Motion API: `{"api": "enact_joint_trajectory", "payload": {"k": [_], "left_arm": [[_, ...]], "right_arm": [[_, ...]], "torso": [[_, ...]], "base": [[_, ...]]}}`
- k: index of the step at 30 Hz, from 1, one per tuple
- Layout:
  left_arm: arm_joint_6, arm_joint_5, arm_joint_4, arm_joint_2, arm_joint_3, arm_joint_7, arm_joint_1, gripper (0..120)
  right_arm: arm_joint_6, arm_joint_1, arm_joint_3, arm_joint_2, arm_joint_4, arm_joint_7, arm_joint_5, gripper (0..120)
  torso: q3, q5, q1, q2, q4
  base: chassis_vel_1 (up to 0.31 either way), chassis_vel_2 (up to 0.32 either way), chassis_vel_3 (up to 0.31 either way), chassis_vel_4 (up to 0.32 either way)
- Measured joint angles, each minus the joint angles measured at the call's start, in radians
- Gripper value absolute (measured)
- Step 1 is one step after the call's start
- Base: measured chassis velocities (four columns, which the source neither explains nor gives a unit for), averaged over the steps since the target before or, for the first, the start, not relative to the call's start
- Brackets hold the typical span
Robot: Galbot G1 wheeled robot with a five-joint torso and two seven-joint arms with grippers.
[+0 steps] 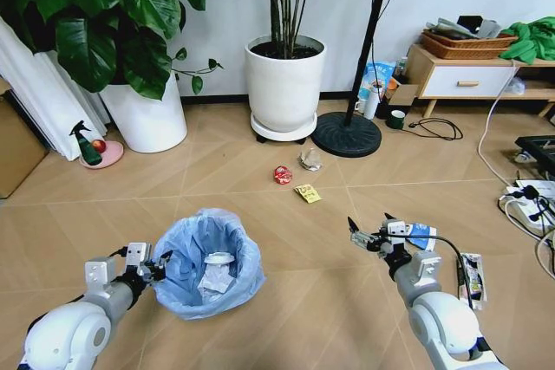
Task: Pick up the trash bin and place the garbage on the floor into it.
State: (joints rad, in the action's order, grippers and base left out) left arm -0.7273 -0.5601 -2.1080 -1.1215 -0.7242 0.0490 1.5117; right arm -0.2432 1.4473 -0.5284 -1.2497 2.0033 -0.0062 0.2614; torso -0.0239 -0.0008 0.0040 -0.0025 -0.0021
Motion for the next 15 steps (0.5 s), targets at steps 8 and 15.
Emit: {"api": "enact_joint_trajectory", "payload": {"k": [8,15], "left_arm": [[0.002,0.002,-0.003,0.001,-0.001,0.005,0.003,0],[0.004,0.006,-0.007,0.001,-0.003,0.010,0.009,0]], "right_arm": [[0.013,0.000,0.000,-0.007,-0.009,0.009,-0.010,100],[0.014,0.003,0.003,-0.011,-0.009,0.009,-0.012,100]], "torso": [[0.000,-0.0001,0.000,0.000,-0.0001],[0.000,-0.0001,0.000,0.000,0.0000]], "base": [[0.000,0.000,0.000,0.000],[-0.020,0.020,0.025,-0.023]]}}
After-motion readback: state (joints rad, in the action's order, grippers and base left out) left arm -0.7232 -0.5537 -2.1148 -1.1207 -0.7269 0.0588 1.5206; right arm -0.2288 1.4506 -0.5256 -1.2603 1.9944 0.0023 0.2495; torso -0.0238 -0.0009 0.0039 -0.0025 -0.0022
